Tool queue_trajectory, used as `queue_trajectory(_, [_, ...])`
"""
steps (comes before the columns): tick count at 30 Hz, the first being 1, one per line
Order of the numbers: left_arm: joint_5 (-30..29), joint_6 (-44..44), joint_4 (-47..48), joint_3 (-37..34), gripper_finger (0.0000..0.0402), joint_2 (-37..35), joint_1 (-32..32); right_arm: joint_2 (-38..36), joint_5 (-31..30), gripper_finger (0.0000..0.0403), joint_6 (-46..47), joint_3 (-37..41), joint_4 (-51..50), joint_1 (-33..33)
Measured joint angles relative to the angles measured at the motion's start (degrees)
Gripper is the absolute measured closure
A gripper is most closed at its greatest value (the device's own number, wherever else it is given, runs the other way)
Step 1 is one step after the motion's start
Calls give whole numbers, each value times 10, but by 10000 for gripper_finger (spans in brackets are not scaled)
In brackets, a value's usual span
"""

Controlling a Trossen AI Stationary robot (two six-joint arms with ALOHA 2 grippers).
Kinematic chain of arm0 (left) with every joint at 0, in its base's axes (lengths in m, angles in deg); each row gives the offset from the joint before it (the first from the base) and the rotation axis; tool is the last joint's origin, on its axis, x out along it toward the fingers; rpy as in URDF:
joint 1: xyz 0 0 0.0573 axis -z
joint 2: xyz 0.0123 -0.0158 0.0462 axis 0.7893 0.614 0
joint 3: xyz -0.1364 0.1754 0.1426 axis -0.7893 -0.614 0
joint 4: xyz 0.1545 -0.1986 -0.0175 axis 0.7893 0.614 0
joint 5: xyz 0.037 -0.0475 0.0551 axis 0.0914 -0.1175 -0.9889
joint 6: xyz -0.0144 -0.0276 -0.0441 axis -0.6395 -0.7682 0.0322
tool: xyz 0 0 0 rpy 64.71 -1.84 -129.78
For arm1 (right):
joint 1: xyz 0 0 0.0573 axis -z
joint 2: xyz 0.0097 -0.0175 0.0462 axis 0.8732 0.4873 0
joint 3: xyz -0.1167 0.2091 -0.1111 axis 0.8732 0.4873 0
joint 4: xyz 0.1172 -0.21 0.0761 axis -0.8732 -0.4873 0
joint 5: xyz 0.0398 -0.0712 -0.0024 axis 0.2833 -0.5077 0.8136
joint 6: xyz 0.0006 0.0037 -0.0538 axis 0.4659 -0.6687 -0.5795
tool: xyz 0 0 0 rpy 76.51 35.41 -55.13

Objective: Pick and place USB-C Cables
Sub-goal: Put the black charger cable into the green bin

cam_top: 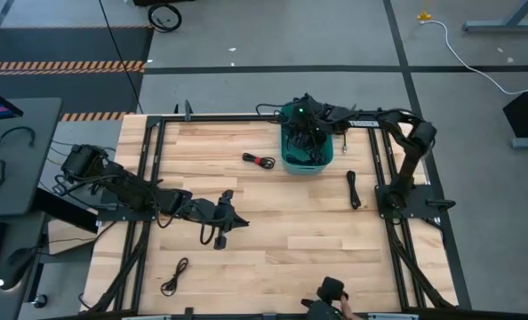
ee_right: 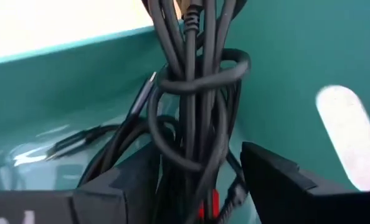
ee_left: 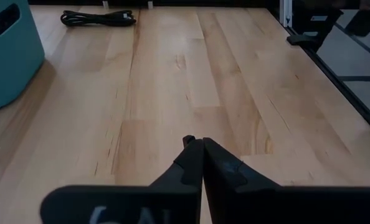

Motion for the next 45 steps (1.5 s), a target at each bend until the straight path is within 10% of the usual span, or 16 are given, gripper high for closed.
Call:
queue_trajectory(10, [0, 0, 0, 0, 383, 0, 0, 6, -7, 379, -12, 0, 26, -13])
queue_trajectory(25, [0, -1, 0, 0, 380, 0, 0, -121, -26, 378, 218, 0, 16, -26])
queue_trajectory(45, [0, -1, 0, 0, 383, 0, 0, 12, 78, 335, 373, -1, -38, 21])
